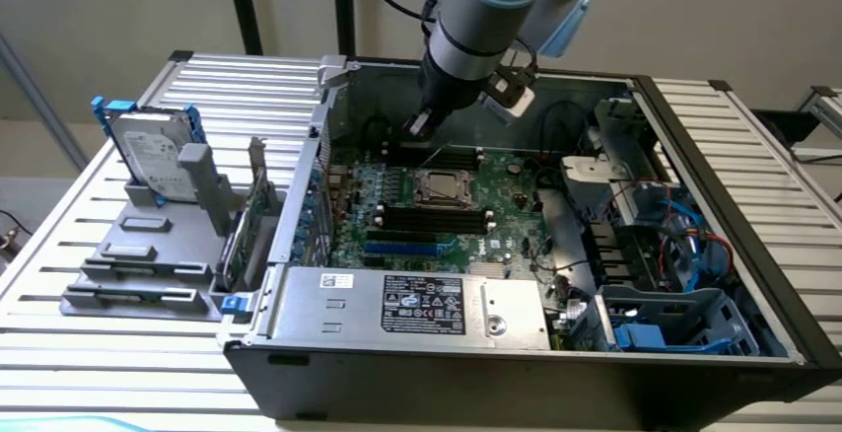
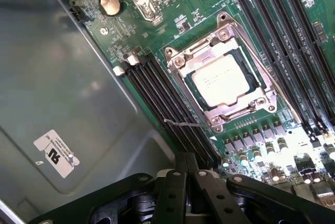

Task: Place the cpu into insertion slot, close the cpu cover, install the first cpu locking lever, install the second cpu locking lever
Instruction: 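Install the first cpu locking lever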

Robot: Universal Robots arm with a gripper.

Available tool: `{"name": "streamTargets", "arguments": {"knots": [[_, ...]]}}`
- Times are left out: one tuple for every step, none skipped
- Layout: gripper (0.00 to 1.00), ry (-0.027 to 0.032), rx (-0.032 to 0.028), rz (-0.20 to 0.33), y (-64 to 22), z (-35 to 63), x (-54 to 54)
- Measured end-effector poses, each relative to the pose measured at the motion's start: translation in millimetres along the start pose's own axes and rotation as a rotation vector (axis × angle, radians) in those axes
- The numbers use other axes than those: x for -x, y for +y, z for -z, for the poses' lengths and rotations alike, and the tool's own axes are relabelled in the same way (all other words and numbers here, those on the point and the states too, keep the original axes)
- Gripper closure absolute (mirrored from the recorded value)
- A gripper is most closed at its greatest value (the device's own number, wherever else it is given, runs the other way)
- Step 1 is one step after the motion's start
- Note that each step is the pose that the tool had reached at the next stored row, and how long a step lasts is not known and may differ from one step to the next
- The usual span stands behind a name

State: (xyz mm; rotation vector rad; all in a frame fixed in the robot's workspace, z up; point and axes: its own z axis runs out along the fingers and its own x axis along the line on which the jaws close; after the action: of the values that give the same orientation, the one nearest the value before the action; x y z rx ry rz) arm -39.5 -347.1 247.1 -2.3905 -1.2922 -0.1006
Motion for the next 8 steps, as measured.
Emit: {"name": "streamTargets", "arguments": {"knots": [[0.89, -0.0001, 0.0000, 0.000, 0.0, 0.0, 0.0], [0.89, 0.0002, 0.0003, 0.000, 0.2, -0.6, 0.2], [0.89, 0.0003, 0.0010, 0.001, 0.7, -1.8, 0.5], [0.89, 0.0009, 0.0019, 0.001, 1.3, -3.4, 1.0], [0.89, 0.0014, 0.0024, 0.001, 1.7, -5.1, 1.5], [0.89, 0.0017, 0.0029, 0.002, 2.1, -6.9, 2.2], [0.89, 0.0019, 0.0034, 0.002, 2.2, -8.5, 3.0], [0.89, 0.0022, 0.0041, 0.002, 2.4, -10.2, 3.7]]}}
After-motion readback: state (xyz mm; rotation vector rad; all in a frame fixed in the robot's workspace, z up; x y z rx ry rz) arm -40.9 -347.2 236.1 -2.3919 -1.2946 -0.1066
